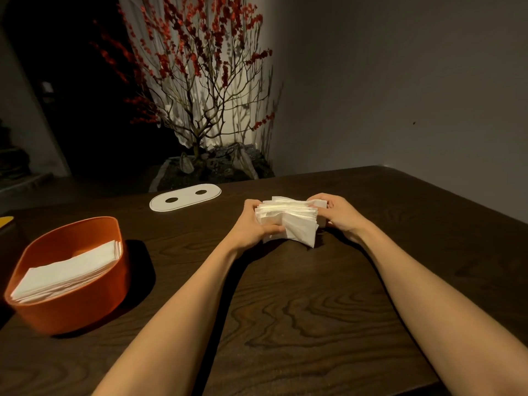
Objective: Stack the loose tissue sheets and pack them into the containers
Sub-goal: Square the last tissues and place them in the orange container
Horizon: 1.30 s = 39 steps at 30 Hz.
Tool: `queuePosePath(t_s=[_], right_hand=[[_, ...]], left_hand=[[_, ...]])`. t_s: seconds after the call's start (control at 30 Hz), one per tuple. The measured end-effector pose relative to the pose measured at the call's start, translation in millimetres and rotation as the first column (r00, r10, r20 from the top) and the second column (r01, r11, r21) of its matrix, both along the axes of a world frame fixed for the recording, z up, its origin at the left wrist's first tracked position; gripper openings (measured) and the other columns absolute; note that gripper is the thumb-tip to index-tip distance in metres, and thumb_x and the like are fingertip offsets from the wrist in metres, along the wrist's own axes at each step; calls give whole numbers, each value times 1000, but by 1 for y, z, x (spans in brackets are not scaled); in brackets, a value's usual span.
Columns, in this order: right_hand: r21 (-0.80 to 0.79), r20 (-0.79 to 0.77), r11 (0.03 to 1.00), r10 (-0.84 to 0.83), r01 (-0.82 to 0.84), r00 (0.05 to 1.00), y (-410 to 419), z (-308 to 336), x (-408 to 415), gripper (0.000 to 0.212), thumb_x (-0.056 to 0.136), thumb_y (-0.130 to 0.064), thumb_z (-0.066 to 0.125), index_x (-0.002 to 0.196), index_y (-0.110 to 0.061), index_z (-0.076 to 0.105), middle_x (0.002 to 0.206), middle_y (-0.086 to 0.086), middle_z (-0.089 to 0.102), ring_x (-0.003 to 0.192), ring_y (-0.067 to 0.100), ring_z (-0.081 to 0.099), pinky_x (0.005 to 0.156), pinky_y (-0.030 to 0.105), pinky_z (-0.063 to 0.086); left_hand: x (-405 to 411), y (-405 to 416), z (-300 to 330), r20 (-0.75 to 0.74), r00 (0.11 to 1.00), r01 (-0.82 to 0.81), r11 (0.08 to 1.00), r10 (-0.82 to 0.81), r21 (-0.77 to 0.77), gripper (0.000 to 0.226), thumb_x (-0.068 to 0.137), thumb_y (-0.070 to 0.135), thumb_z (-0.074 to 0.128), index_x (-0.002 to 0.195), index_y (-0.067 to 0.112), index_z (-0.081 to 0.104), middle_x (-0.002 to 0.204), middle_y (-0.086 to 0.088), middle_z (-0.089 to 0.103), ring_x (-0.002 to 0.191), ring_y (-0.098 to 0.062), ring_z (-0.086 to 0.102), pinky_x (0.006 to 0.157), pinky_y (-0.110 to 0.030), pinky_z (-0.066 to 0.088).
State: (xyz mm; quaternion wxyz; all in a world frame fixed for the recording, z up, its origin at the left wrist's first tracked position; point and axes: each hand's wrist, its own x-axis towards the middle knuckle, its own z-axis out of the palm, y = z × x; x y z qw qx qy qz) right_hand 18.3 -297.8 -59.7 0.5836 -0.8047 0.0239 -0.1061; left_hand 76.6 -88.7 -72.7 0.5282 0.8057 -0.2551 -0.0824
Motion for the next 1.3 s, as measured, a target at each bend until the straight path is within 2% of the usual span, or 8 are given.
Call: queuePosePath(t_s=[0.13, 0.4, 0.57, 0.73, 0.8, 0.93, 1.1, 1.3], right_hand=[[29, -54, 998, 50, -49, 997, -2, 0, -3, 18, 91, -12, 60, 104, -23, 67, 107, -4, 67, 101, 8, 60, 74, 20, 48], [97, -76, 993, -56, 63, 996, -10, -6, 3, 38, 93, 3, 44, 123, -11, 61, 111, 8, 68, 107, 26, 63, 94, 41, 50], [74, -41, 996, 49, -46, 998, 3, -4, 2, 25, 95, -10, 51, 111, -22, 67, 112, 1, 68, 106, 15, 63, 93, 34, 51], [219, -45, 973, 89, -77, 995, 13, -1, 0, 24, 96, -11, 46, 101, -11, 70, 99, 4, 69, 83, 8, 65, 64, 19, 50], [312, -57, 949, 71, -50, 996, 12, -3, 0, 29, 98, -12, 40, 102, -10, 69, 107, 8, 68, 91, 12, 65, 70, 22, 52], [312, -48, 950, 21, -5, 999, 15, -6, 1, 38, 101, -31, 36, 106, -14, 70, 119, 10, 65, 115, 23, 58, 104, 41, 43], [313, 20, 950, -4, -2, 1000, 33, -1, 1, 33, 99, -45, 39, 113, -28, 64, 133, 5, 53, 120, 22, 53, 106, 45, 41], [341, 72, 932, -154, 121, 985, 30, -1, -1, 30, 100, -36, 43, 120, -22, 59, 107, 0, 66, 105, 17, 62, 85, 29, 50]], left_hand=[[0, 1, -1, -1, 999, -34, 999, 34, -16, 74, 79, 16, 78, 128, 15, 23, 111, 3, 39, 96, -9, 49, 72, -17, 45], [2, 4, 5, 5, 988, 154, 988, -154, 25, 43, 78, 3, 73, 112, 17, 50, 110, -3, 59, 102, -15, 57, 90, -28, 46], [-2, 2, 9, -21, 973, 230, 972, -229, 41, 36, 80, 3, 72, 106, 18, 51, 103, 1, 57, 100, -9, 57, 83, -19, 45], [-1, -2, 5, -25, 1000, -14, 997, 16, 70, 96, 66, 39, 85, 139, 22, 25, 134, -1, 28, 124, -18, 35, 105, -32, 36], [0, -3, 4, -30, 999, -23, 998, 25, 63, 114, 58, 47, 85, 146, 22, 16, 142, -3, 25, 130, -20, 31, 111, -38, 33], [-3, -7, 4, -83, 996, 14, 1000, -14, 10, 91, 76, 34, 79, 144, 14, 21, 135, -1, 43, 117, -13, 47, 90, -22, 44], [-8, -16, 1, 2, 1000, -15, 999, 15, -36, 64, 78, 39, 78, 123, 13, 40, 115, 4, 51, 105, -12, 54, 70, -16, 42], [-5, -10, 2, -106, 994, -43, 997, 36, -65, 101, 74, 30, 81, 147, 19, 13, 137, -1, 35, 120, -18, 43, 99, -30, 43]])
